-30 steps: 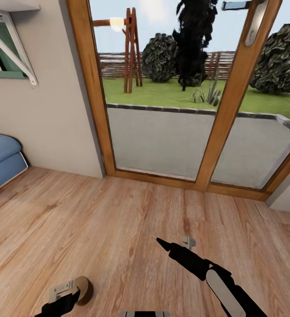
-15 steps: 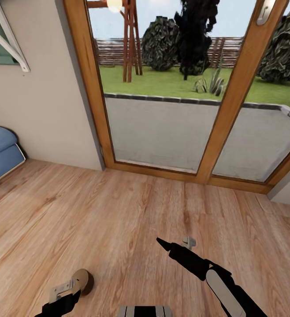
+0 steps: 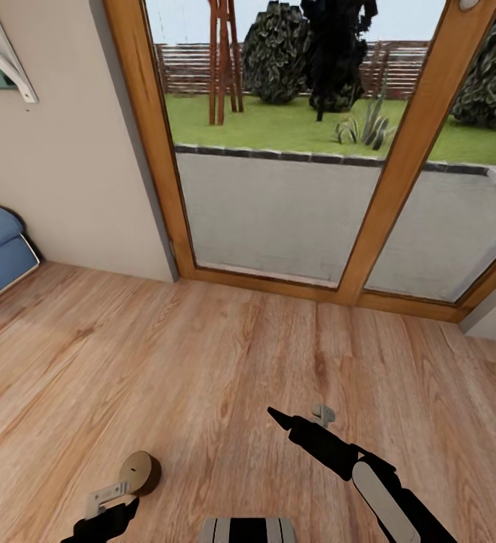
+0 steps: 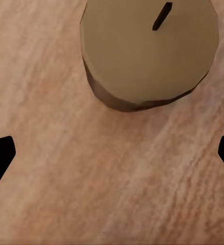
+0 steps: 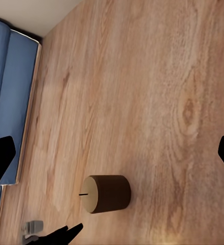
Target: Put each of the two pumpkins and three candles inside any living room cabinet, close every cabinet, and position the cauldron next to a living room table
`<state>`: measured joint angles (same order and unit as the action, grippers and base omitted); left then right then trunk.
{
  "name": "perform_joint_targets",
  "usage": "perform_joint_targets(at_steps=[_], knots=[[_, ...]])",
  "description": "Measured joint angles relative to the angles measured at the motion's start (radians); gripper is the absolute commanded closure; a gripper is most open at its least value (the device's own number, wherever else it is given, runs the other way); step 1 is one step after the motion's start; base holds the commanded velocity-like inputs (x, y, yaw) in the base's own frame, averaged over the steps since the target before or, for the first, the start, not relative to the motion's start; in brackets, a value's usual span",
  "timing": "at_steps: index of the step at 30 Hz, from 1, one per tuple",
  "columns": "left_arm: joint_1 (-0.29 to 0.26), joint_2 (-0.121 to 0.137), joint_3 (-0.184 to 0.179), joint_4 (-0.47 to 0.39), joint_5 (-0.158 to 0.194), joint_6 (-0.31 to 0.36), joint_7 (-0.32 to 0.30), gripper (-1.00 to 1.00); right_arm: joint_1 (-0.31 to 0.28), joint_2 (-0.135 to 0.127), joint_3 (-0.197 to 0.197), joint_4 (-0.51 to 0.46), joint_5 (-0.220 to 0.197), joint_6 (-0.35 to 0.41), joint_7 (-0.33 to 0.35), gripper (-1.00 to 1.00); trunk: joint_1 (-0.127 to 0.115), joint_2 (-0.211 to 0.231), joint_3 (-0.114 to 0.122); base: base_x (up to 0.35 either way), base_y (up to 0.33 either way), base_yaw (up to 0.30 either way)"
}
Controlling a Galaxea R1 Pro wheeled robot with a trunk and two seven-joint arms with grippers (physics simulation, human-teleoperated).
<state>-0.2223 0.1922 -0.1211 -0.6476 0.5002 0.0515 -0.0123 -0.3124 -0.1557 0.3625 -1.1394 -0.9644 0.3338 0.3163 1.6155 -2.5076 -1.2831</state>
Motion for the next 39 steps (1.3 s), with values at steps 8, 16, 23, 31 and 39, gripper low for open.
perform_joint_targets(at_steps=[8,16,23,31,39], knots=[[0.0,0.0,-0.089,0.0,-0.001,0.0,0.006,-1.0,0.0,0.0,0.0,0.0,0.0,0.0,0.0,-1.0,0.0,0.0,0.0,0.003,0.0,0.0],[0.0,0.0,-0.105,0.0,0.0,0.0,0.008,-1.0,0.0,0.0,0.0,0.0,0.0,0.0,0.0,-1.0,0.0,0.0,0.0,0.091,0.0,0.0],[0.0,0.0,-0.105,0.0,0.001,0.0,0.008,-1.0,0.0,0.0,0.0,0.0,0.0,0.0,0.0,-1.0,0.0,0.0,0.0,0.141,0.053,0.0],[0.0,0.0,-0.102,0.0,0.004,0.0,0.009,-1.0,0.0,0.0,0.0,0.0,0.0,0.0,0.0,-1.0,0.0,0.0,0.0,0.072,0.071,0.0],[0.0,0.0,-0.102,0.0,0.004,0.0,0.009,-1.0,0.0,0.0,0.0,0.0,0.0,0.0,0.0,-1.0,0.0,0.0,0.0,0.104,0.05,0.0]])
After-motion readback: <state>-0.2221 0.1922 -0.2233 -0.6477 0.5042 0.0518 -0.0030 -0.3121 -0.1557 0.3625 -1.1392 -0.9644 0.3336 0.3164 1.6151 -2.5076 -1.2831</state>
